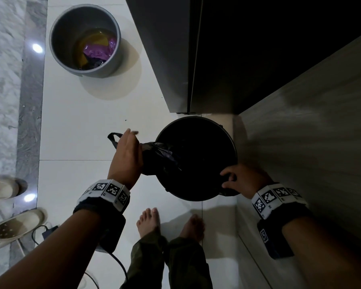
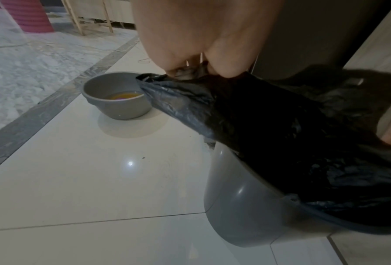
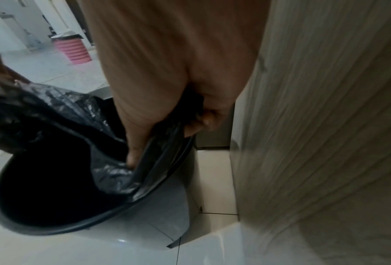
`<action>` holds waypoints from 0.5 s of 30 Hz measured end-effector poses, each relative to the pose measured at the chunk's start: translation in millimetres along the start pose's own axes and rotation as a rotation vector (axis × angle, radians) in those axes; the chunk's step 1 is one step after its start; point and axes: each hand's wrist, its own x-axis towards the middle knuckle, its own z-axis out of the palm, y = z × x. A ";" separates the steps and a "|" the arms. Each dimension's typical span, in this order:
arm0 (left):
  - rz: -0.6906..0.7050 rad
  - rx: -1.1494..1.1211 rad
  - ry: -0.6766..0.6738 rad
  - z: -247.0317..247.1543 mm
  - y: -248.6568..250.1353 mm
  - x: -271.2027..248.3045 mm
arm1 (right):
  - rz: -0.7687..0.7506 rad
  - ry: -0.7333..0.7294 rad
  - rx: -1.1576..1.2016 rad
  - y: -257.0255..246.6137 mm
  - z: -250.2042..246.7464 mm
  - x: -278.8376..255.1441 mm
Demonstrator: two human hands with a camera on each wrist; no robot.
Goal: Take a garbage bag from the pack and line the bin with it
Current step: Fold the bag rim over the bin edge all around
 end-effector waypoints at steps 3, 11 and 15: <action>-0.037 0.027 -0.028 -2.0 3.7 2.6 | 0.016 0.084 -0.115 -1.6 -0.2 -0.9; 0.168 0.312 -0.073 -0.9 1.3 9.1 | 0.050 0.483 0.081 4.6 -13.6 11.9; 0.277 0.440 -0.106 -2.7 -5.0 16.0 | -0.008 0.508 0.165 7.8 -19.8 15.4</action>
